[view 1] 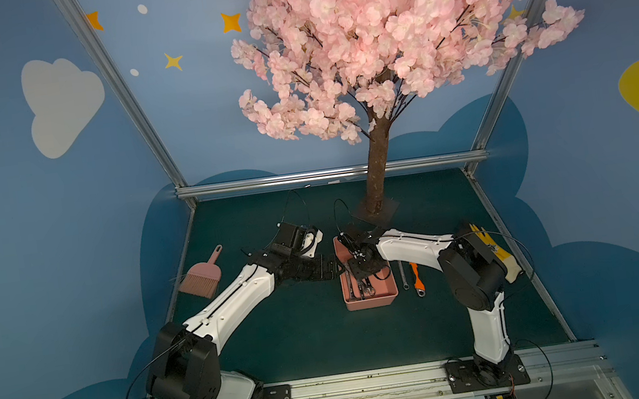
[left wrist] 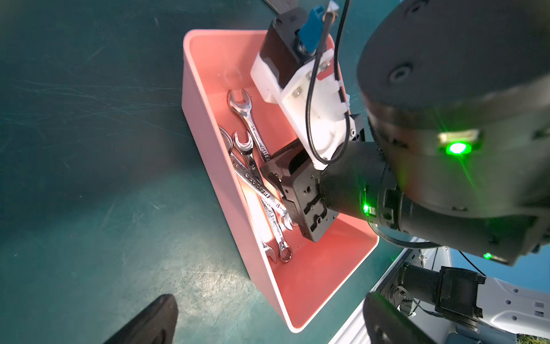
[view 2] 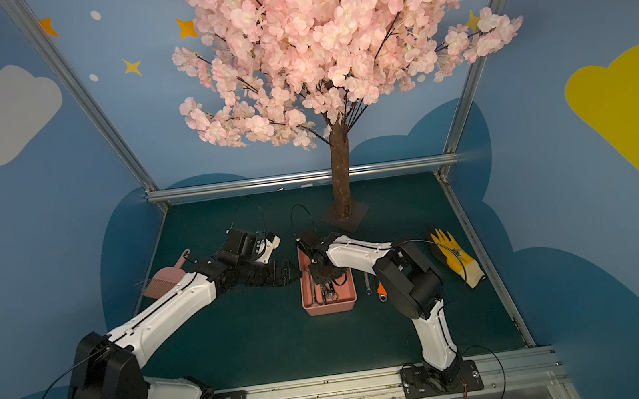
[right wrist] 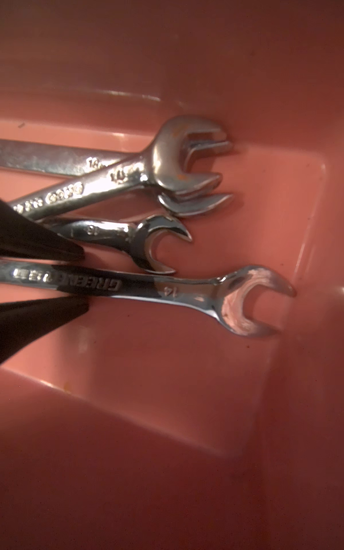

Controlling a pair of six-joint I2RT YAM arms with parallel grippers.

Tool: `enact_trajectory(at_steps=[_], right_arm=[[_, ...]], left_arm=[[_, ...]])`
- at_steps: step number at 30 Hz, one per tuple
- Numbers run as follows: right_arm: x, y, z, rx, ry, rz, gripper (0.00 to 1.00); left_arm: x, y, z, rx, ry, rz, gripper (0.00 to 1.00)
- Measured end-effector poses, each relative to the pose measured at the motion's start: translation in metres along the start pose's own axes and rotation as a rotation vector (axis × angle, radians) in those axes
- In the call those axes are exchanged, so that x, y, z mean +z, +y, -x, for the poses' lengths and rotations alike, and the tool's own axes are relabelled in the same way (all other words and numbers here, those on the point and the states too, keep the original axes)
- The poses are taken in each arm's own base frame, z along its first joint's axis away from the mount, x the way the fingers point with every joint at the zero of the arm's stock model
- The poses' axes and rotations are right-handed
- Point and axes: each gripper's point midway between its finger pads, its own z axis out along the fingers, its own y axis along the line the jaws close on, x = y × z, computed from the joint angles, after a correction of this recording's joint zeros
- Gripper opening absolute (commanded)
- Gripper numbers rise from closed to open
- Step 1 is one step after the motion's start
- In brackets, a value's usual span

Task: Take out the wrench from the storage box
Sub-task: Pick up the wrench from the storage box.

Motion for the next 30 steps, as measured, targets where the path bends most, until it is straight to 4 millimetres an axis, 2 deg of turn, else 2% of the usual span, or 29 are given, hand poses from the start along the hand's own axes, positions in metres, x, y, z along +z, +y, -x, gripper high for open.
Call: enact_trajectory(at_steps=[5,13,24,30], right_arm=[[0.004,0.001,0.010,0.005,-0.011,-0.020,0.19],[0.004,-0.001,0.012,0.020,-0.013,-0.036,0.00],[0.000,0.001,0.012,0.014,-0.018,-0.032,0.00],[-0.022,-0.001,0.008,0.005,-0.018,-0.031,0.00]], left_arm=[[0.003,0.002,-0.001,-0.004,0.008,0.003,1.00],[0.005,0.003,-0.002,-0.008,0.016,0.006,1.00],[0.008,0.005,-0.003,-0.012,0.025,0.009,1.00],[0.008,0.004,-0.001,-0.012,0.023,0.008,1.00]])
